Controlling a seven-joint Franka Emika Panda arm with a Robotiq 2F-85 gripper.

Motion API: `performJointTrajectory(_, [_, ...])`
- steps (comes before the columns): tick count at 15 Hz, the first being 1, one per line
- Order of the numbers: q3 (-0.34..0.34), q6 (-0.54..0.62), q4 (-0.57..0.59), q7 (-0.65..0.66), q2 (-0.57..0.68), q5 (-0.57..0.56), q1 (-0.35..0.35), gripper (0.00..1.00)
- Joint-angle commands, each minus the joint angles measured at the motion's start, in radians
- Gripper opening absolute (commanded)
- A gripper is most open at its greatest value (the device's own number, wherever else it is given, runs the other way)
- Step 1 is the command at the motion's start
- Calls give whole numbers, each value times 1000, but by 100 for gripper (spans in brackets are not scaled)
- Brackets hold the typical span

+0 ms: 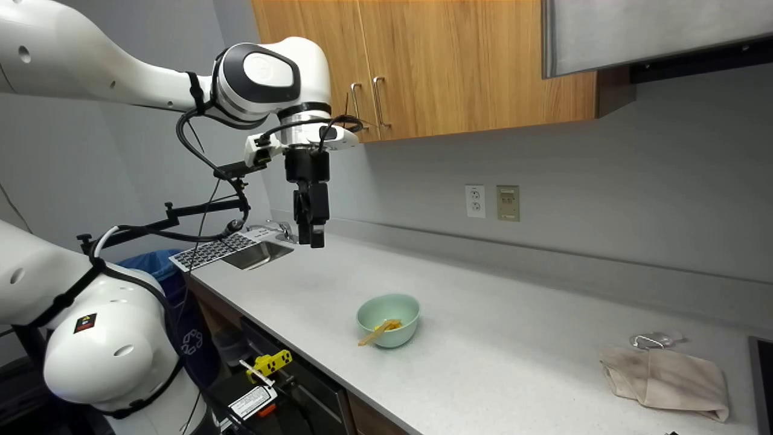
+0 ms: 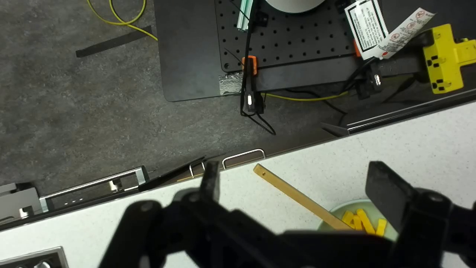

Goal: Mix in the bowl with the spatula

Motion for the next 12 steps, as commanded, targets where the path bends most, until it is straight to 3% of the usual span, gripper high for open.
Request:
performJointTrajectory(1, [-7,1,3,5,7,-2,13,100])
performJointTrajectory(12, [-7,193,-10,-115,87,7,91,100])
